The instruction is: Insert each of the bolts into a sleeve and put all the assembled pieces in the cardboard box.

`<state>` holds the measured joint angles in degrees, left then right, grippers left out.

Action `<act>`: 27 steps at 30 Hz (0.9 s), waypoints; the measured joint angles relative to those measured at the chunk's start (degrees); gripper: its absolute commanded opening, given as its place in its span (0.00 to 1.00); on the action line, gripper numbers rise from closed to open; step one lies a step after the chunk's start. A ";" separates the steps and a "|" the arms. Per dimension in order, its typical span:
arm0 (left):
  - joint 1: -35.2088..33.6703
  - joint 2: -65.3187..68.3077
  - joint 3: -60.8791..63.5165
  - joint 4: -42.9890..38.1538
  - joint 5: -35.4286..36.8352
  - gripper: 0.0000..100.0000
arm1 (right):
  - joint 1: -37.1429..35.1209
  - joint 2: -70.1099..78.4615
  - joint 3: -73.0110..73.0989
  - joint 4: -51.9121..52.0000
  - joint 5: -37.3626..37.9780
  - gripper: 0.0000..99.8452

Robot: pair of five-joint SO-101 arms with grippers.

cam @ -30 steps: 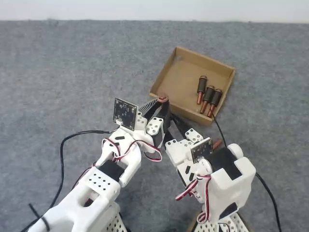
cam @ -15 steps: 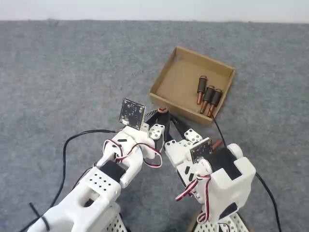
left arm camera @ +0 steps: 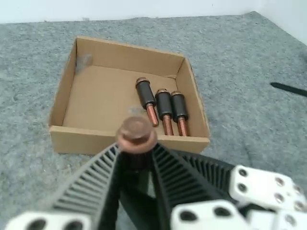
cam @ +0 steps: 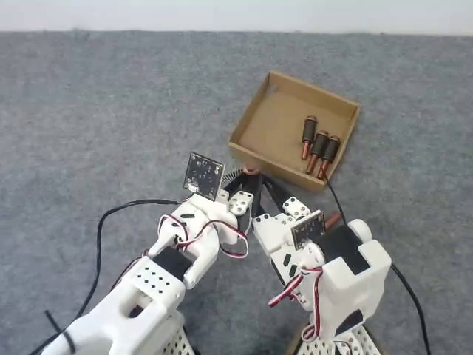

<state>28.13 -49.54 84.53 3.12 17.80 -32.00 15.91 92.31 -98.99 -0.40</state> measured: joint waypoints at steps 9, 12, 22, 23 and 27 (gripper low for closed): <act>0.18 -0.53 0.88 -0.44 0.00 0.20 | -0.09 0.00 0.00 0.09 0.00 0.01; 0.18 -0.62 0.88 -0.35 0.00 0.20 | -0.09 0.00 0.00 0.09 0.00 0.01; -3.16 0.00 1.14 0.18 0.00 0.20 | 0.18 0.00 0.00 0.18 0.00 0.01; -3.16 0.00 1.41 0.18 0.44 0.20 | 0.09 0.00 0.00 0.09 0.00 0.01; -3.25 -0.09 1.58 0.18 0.44 0.20 | 0.00 0.00 0.00 0.09 0.00 0.01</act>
<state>24.88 -49.63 86.11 3.30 18.24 -32.00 15.91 92.31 -98.90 -0.40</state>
